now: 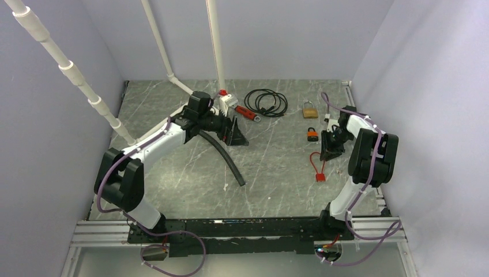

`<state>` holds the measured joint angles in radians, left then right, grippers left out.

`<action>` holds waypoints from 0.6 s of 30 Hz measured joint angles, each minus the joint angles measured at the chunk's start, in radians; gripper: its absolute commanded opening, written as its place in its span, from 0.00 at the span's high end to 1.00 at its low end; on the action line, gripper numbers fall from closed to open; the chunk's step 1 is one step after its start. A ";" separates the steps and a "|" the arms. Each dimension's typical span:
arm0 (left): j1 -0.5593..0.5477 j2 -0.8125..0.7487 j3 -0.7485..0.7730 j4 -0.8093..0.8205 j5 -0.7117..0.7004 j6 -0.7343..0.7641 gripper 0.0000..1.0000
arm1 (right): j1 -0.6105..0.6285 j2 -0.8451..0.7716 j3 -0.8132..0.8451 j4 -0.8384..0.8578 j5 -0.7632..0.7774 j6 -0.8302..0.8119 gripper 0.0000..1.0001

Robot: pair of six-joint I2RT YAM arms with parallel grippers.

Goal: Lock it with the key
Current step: Place the lock at the center of the board, then reset both arms

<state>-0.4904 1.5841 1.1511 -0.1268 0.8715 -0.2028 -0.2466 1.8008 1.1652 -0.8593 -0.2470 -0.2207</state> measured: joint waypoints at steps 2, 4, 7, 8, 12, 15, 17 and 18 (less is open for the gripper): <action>0.012 -0.007 0.000 -0.024 0.007 0.006 0.00 | -0.003 0.010 0.005 0.001 -0.003 0.008 0.47; 0.027 -0.011 0.000 -0.047 0.015 0.006 0.01 | -0.005 0.011 0.010 0.000 -0.011 0.016 0.36; 0.069 -0.018 0.017 -0.122 0.034 0.006 0.01 | -0.013 0.011 0.036 -0.008 -0.027 0.015 0.23; 0.086 -0.018 0.029 -0.154 0.039 0.008 0.00 | -0.018 0.009 0.049 -0.011 -0.034 0.011 0.17; 0.183 -0.019 0.142 -0.384 0.026 0.062 0.01 | -0.040 -0.048 0.094 -0.028 -0.082 -0.005 0.04; 0.243 -0.019 0.266 -0.587 -0.029 0.163 0.01 | -0.040 -0.111 0.144 -0.040 -0.129 -0.015 0.02; 0.264 -0.019 0.338 -0.703 -0.086 0.227 0.01 | -0.022 -0.159 0.175 -0.038 -0.153 -0.018 0.00; 0.269 -0.019 0.375 -0.767 -0.133 0.259 0.01 | -0.005 -0.185 0.183 -0.035 -0.160 -0.018 0.00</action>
<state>-0.2214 1.5654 1.5261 -0.8940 0.7387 0.0559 -0.2520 1.6157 1.3479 -0.8944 -0.4068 -0.2390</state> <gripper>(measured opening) 0.994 0.987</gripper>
